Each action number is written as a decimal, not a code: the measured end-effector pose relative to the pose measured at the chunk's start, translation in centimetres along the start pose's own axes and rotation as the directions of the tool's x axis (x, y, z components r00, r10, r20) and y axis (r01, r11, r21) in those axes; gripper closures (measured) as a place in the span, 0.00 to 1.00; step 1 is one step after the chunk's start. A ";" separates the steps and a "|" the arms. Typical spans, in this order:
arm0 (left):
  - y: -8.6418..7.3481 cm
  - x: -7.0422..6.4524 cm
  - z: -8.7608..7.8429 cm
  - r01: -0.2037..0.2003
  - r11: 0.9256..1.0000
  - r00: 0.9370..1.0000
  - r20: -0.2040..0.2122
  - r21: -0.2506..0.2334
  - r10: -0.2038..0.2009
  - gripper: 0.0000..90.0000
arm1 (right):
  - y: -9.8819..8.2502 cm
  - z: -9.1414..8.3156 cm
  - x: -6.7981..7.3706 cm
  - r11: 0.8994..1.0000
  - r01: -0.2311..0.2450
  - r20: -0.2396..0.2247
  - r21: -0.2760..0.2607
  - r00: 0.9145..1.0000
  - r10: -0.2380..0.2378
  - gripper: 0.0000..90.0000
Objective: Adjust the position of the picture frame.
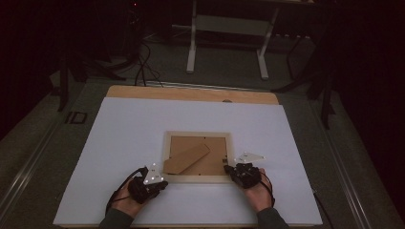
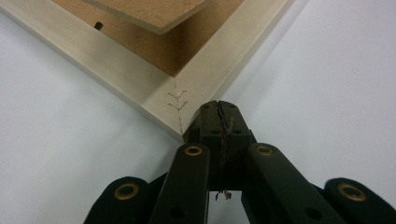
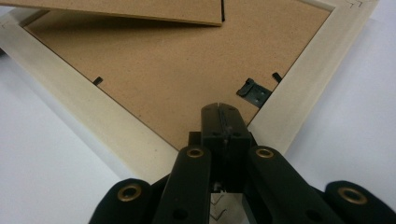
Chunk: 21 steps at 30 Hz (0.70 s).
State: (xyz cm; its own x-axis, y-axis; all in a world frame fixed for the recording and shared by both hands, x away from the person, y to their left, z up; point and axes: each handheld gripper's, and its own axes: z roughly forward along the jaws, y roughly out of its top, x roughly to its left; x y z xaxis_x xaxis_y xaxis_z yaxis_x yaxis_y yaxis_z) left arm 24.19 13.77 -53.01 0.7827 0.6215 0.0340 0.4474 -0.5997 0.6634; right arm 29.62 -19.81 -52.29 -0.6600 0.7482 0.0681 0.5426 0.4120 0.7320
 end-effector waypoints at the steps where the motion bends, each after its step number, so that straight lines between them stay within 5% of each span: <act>1: 0.0 0.0 0.0 -0.002 1.000 1.000 -0.002 0.000 0.002 1.00 | 0.0 0.0 0.0 1.000 0.003 0.001 0.001 1.000 -0.003 1.00; 21: 0.8 0.2 0.9 0.000 1.000 1.000 -0.013 0.006 0.000 1.00 | 0.2 0.1 -0.7 1.000 0.015 0.031 -0.001 0.999 -0.015 1.00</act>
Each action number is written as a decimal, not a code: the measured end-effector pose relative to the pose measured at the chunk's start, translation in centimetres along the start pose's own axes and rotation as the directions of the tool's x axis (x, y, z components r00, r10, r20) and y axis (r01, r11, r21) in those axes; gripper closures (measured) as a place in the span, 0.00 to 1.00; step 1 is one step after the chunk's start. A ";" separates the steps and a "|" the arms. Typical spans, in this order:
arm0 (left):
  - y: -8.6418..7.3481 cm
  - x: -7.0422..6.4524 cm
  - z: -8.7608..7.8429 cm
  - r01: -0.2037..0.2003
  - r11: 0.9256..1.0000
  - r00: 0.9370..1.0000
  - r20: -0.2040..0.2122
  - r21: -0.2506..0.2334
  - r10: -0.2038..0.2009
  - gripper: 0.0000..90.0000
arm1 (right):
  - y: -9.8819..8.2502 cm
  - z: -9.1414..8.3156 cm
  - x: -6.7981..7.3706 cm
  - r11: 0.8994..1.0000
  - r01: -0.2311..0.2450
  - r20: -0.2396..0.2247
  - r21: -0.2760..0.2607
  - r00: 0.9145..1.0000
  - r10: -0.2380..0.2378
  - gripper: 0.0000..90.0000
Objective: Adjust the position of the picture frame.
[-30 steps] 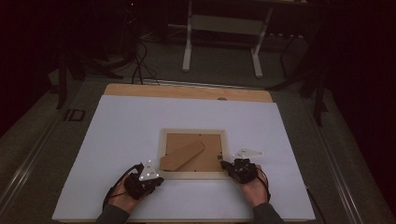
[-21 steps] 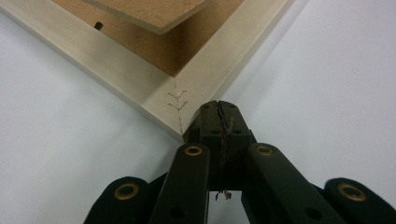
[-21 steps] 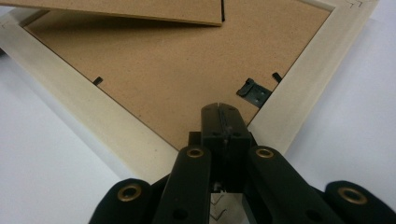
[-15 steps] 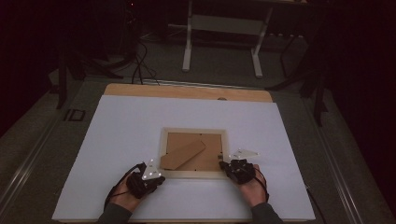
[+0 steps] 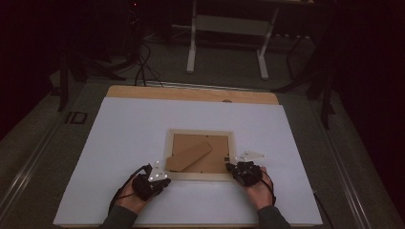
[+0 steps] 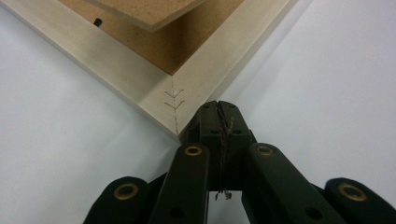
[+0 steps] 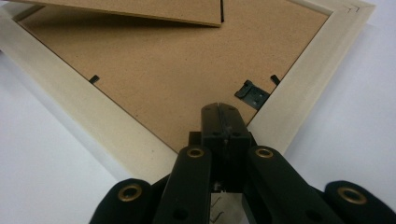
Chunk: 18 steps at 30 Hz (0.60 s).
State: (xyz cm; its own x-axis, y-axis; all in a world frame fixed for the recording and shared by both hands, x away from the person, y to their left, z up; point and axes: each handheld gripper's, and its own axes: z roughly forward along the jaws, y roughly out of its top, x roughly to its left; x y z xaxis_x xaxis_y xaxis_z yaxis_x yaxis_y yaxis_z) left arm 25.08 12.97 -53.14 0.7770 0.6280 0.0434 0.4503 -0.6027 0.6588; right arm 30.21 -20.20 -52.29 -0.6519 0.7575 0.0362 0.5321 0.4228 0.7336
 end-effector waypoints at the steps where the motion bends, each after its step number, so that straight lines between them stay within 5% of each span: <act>1: 0.0 0.0 0.0 -0.001 1.000 1.000 0.000 -0.002 0.001 1.00 | 0.0 0.0 0.0 1.000 0.002 0.005 -0.001 1.000 -0.002 1.00; 18: 0.1 0.1 0.1 0.007 1.000 1.000 0.003 -0.004 -0.007 0.99 | 0.0 0.0 -0.6 1.000 -0.019 0.026 -0.008 0.999 0.019 1.00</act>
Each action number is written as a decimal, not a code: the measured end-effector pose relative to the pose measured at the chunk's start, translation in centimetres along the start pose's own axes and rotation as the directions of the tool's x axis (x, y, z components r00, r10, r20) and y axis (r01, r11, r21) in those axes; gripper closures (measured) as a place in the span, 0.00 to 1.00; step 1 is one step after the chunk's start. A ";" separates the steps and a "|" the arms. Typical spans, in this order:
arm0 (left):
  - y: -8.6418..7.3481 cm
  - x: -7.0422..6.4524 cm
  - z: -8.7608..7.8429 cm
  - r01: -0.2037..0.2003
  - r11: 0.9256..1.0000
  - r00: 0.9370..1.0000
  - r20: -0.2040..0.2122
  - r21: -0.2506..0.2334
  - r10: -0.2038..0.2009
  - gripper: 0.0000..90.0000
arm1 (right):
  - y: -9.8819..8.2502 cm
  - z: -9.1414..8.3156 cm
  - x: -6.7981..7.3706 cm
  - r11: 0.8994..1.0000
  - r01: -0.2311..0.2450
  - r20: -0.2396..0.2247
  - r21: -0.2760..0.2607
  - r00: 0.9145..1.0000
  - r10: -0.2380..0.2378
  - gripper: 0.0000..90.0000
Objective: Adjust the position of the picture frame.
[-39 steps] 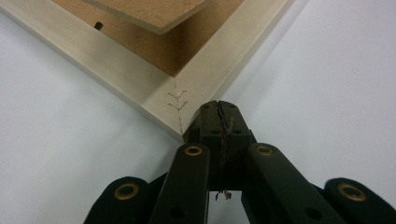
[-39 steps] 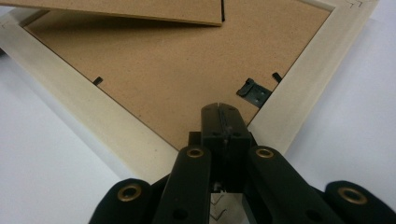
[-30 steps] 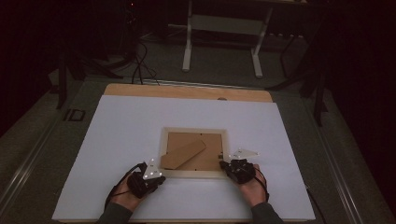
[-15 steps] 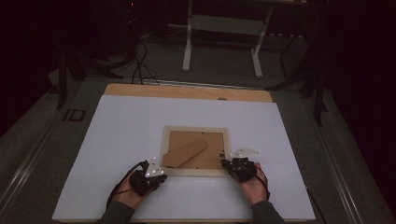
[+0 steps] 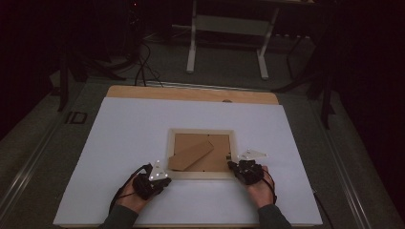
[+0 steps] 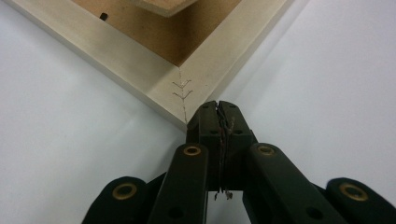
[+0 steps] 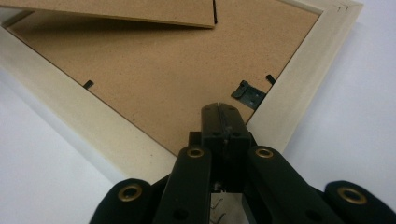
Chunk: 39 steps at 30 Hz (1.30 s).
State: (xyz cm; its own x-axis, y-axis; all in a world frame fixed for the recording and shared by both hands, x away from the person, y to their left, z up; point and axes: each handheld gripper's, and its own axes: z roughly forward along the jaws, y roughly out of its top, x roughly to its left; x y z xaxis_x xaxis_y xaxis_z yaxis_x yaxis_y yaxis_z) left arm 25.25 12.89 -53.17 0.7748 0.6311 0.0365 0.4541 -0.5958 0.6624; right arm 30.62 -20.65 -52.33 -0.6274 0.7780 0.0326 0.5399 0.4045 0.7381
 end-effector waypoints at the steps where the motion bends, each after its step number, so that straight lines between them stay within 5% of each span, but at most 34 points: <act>1: 0.0 0.0 0.0 0.000 1.000 1.000 0.001 0.000 0.000 0.99 | -0.1 -0.1 -0.1 1.000 -0.007 -0.004 -0.006 1.000 0.007 1.00; 4: 0.0 0.1 0.0 -0.003 1.000 1.000 0.002 -0.001 0.003 0.99 | -0.2 -0.7 -0.8 0.997 -0.068 -0.028 -0.039 0.997 0.066 1.00; 7: 0.0 0.1 0.0 -0.003 1.000 1.000 0.001 -0.001 0.003 0.99 | -0.2 -1.6 -1.5 0.993 -0.097 0.000 -0.066 0.995 0.097 1.00; 12: 0.0 0.1 0.0 -0.003 1.000 1.000 0.001 -0.001 0.003 0.99 | -0.9 -1.6 -2.6 0.988 -0.148 0.073 -0.037 0.986 0.151 1.00; 22: 0.0 0.2 0.0 0.007 1.000 1.000 0.004 -0.004 -0.007 0.97 | -1.2 -0.5 -2.7 0.980 -0.198 0.065 -0.008 0.978 0.198 1.00; 30: -0.2 0.3 -0.2 0.002 1.000 1.000 0.000 0.002 -0.002 0.97 | -0.8 -0.5 -2.4 0.982 -0.187 0.059 -0.021 0.980 0.188 1.00; 35: -0.9 1.3 -1.5 0.045 0.999 0.999 -0.018 -0.027 -0.045 0.99 | -0.1 -2.1 -1.7 0.991 -0.125 -0.001 -0.053 0.992 0.125 1.00; 39: -1.5 2.5 -2.5 0.102 0.993 0.993 -0.045 -0.067 -0.105 0.99 | -0.8 -3.0 -1.0 0.998 -0.049 -0.079 -0.025 0.996 0.047 1.00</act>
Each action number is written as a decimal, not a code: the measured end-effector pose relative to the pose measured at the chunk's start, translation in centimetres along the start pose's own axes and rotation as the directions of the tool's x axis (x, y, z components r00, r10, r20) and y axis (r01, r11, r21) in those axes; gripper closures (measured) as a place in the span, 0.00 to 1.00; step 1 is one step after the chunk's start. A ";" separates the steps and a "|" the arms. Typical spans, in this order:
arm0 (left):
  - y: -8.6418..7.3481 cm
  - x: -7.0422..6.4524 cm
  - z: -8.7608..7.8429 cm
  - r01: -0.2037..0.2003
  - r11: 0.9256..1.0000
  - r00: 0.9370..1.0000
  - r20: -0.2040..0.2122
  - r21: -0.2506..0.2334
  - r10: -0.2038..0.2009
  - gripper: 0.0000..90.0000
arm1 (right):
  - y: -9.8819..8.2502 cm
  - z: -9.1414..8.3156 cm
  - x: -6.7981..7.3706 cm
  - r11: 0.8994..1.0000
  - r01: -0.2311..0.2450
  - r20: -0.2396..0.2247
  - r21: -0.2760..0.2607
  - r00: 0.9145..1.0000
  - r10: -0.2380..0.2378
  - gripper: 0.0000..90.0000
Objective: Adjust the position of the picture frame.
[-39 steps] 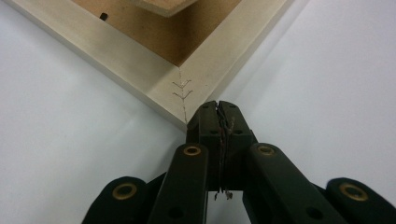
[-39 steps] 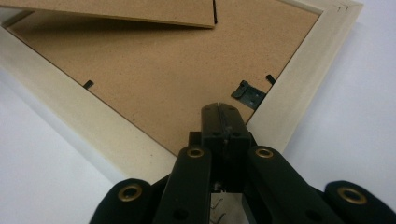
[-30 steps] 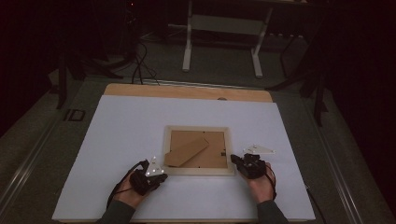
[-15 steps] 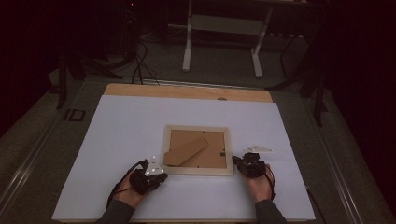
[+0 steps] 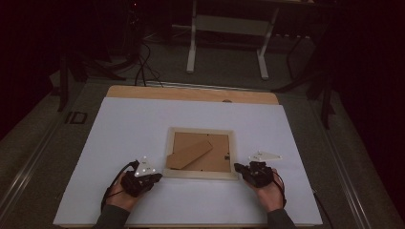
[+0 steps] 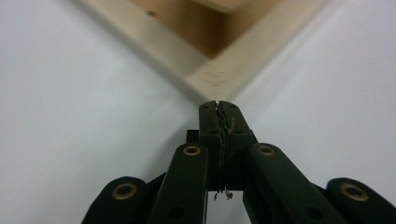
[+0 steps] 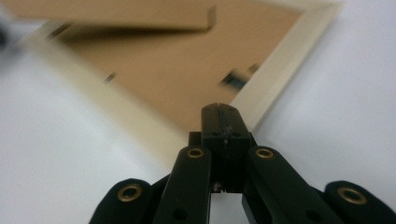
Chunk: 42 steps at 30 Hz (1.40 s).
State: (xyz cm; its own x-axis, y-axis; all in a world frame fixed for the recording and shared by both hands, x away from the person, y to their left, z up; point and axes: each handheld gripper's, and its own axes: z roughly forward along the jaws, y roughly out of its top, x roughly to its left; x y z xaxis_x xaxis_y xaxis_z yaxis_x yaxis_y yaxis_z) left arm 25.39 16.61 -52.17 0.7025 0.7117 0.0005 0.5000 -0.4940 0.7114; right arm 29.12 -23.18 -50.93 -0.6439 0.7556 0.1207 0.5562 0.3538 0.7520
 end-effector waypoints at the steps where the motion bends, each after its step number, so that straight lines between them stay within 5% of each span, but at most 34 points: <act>1: -0.1 0.3 -0.1 0.012 1.000 1.000 -0.007 -0.005 -0.013 0.99 | -0.3 -0.2 0.3 1.000 0.020 -0.015 0.004 1.000 -0.020 1.00; 6: -0.1 0.5 0.4 0.008 1.000 1.000 -0.010 0.019 -0.007 0.99 | -1.4 -0.2 1.5 0.989 0.125 -0.086 0.073 0.989 -0.119 1.00; 10: 0.1 0.0 1.0 -0.014 0.999 1.000 -0.010 0.047 0.014 0.99 | -1.6 0.4 1.8 0.979 0.162 -0.069 0.126 0.986 -0.154 1.00; 24: 0.1 0.1 1.2 -0.015 0.999 1.000 -0.006 0.047 0.015 0.97 | -1.4 0.3 1.5 0.984 0.144 -0.040 0.102 0.989 -0.140 1.00; 29: 0.1 0.4 0.7 0.010 1.000 1.000 -0.016 0.011 -0.010 0.94 | -1.1 -0.5 1.0 0.991 0.125 -0.026 0.045 0.992 -0.124 1.00; 42: 0.3 0.5 -1.0 0.070 0.993 0.997 -0.014 -0.095 -0.072 0.79 | -1.0 -0.8 0.4 0.994 0.109 -0.015 0.014 0.994 -0.109 0.92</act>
State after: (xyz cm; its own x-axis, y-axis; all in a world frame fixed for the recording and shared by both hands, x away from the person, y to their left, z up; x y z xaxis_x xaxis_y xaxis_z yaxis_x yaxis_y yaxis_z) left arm 25.39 17.34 -51.26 0.6573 0.7525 -0.0409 0.4977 -0.3927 0.7734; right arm 27.89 -23.69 -51.08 -0.7087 0.7039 0.0477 0.4894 0.4418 0.7518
